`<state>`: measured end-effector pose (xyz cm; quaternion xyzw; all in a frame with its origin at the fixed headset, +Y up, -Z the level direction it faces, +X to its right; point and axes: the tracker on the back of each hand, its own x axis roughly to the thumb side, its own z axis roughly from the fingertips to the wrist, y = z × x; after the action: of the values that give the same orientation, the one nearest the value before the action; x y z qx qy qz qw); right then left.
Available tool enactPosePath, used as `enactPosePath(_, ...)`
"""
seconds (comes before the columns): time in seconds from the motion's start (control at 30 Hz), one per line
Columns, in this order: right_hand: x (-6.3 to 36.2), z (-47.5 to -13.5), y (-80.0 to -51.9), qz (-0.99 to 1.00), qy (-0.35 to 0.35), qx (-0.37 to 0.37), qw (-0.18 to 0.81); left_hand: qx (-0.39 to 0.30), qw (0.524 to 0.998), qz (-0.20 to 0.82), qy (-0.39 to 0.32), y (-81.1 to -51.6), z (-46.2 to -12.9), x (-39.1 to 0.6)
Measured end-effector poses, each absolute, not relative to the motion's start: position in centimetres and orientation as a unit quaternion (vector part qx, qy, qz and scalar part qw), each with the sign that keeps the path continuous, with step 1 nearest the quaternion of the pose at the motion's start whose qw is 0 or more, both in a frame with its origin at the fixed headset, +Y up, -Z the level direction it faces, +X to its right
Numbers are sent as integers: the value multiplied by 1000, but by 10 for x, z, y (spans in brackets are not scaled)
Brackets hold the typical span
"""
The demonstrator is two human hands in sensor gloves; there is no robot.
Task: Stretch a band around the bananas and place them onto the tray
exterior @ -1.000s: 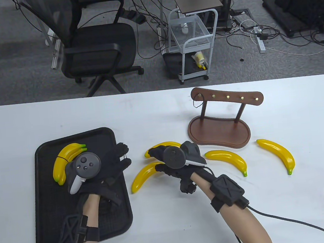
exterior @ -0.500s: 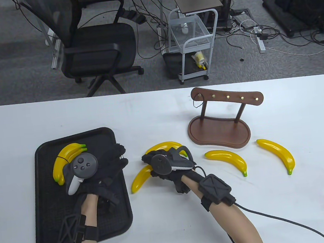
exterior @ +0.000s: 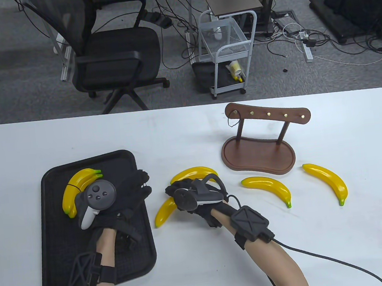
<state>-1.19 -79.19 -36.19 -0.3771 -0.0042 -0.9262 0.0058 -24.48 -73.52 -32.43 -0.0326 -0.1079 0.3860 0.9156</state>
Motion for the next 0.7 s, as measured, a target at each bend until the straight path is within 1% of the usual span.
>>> enactPosePath(0.23, -14, -360, -795, -924, -6, -383, 18, -33, 915, 389, -107, -735, -324, -245)
enactPosePath(0.7, -11, -363, -797, -921, -6, -389, -2, -35, 913, 393, -106, -735, -324, -245)
